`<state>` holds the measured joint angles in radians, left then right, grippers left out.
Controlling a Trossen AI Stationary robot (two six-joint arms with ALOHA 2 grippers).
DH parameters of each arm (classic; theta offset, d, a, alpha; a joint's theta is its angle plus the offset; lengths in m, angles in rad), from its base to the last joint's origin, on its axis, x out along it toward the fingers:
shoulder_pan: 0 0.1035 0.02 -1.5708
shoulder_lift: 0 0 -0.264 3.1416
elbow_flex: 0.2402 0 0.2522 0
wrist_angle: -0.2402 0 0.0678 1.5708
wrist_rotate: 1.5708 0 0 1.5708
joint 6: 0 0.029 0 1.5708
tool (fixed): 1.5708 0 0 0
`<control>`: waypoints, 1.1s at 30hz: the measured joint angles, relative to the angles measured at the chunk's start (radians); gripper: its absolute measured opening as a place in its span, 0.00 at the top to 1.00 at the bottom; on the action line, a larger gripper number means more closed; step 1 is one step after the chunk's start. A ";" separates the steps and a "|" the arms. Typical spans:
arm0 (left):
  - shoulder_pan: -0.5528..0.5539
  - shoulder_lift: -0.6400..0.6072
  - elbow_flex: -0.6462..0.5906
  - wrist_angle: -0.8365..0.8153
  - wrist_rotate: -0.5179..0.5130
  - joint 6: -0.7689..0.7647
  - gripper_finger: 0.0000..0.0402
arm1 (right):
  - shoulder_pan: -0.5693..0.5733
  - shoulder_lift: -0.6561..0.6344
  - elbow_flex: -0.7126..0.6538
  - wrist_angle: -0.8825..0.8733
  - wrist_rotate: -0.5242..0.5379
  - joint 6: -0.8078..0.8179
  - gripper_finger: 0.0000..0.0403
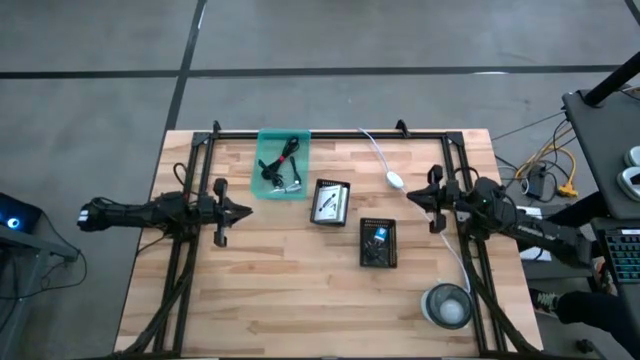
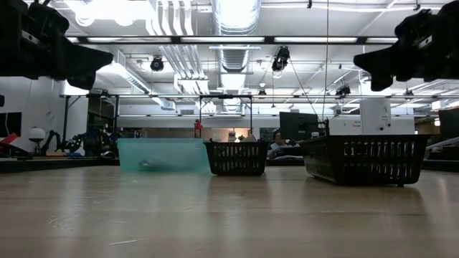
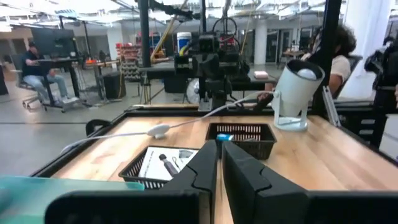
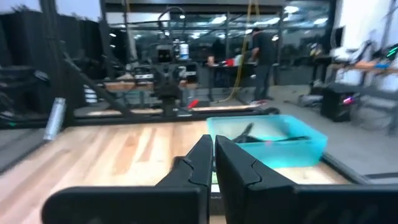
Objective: Pick and place items into bin
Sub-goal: Return to Home Position
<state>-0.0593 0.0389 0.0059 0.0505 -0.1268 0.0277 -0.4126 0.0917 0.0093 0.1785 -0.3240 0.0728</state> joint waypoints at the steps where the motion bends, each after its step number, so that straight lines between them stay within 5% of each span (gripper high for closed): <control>1: 0.000 -0.005 0.000 0.001 -0.001 -0.004 0.98 | -0.017 0.000 0.000 0.000 -0.031 0.021 0.98; 6: 0.000 -0.011 0.000 0.000 -0.002 -0.022 0.98 | -0.032 -0.004 0.000 -0.009 -0.030 0.059 0.98; 13: 0.000 -0.011 0.000 0.007 -0.020 0.010 0.98 | 0.055 -0.004 0.000 -0.064 0.161 0.006 0.98; 24: 0.000 -0.005 -0.001 -0.005 -0.061 -0.022 0.98 | 0.171 -0.010 0.000 -0.146 0.284 -0.034 0.98; 33: 0.000 -0.008 -0.001 -0.007 -0.061 -0.019 0.98 | 0.225 -0.089 0.001 -0.171 0.303 -0.051 0.98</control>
<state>-0.0594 0.0305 0.0051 0.0438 -0.1874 0.0083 -0.1872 0.0027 0.0101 0.0071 -0.0215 0.0220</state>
